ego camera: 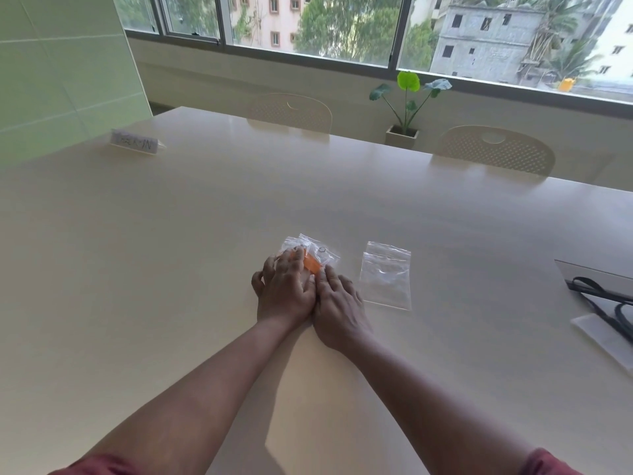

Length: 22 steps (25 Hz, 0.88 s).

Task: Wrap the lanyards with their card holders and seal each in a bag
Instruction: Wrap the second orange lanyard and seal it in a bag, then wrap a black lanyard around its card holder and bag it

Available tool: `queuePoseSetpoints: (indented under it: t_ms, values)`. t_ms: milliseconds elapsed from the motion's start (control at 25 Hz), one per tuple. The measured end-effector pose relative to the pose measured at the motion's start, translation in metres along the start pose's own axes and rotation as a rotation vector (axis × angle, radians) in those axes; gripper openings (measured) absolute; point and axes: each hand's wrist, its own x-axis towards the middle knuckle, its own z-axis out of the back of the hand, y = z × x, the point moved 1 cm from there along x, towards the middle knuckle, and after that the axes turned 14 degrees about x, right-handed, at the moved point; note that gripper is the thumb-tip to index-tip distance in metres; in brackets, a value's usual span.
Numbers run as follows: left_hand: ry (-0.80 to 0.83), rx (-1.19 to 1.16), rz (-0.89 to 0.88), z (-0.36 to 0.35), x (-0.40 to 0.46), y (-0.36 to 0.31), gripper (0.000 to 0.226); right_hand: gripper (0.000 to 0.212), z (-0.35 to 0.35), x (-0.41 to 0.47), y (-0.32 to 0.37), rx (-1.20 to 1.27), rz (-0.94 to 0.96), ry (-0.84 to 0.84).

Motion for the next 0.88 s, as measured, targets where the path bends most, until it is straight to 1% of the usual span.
queuePoseSetpoints:
  t_ms: [120,280,560,640,760,840,880]
  values:
    - [-0.007,-0.009,0.034,0.000,-0.001,0.000,0.067,0.064,0.000,0.000,-0.001,-0.021,-0.009,0.030]
    - [-0.015,-0.038,0.034,0.000,0.000,0.000,0.067,0.065,-0.001,-0.002,0.000,0.013,0.004,-0.004]
    - [-0.002,-0.034,0.001,0.002,-0.004,-0.002,0.070,0.061,0.008,-0.013,0.001,0.135,0.032,-0.204]
    - [-0.043,0.020,-0.045,0.007,-0.010,-0.006,0.067,0.061,0.013,-0.020,0.002,0.151,0.036,-0.250]
    - [-0.113,0.099,-0.194,0.011,-0.023,-0.012,0.061,0.060,0.022,-0.032,-0.003,0.151,0.022,-0.289]
    - [-0.107,0.152,-0.273,0.010,-0.031,-0.019,0.062,0.059,0.030,-0.046,-0.012,0.129,0.025,-0.306]
    - [-0.099,0.166,-0.285,0.009,-0.034,-0.023,0.063,0.058,0.036,-0.052,-0.018,0.120,0.025,-0.318]
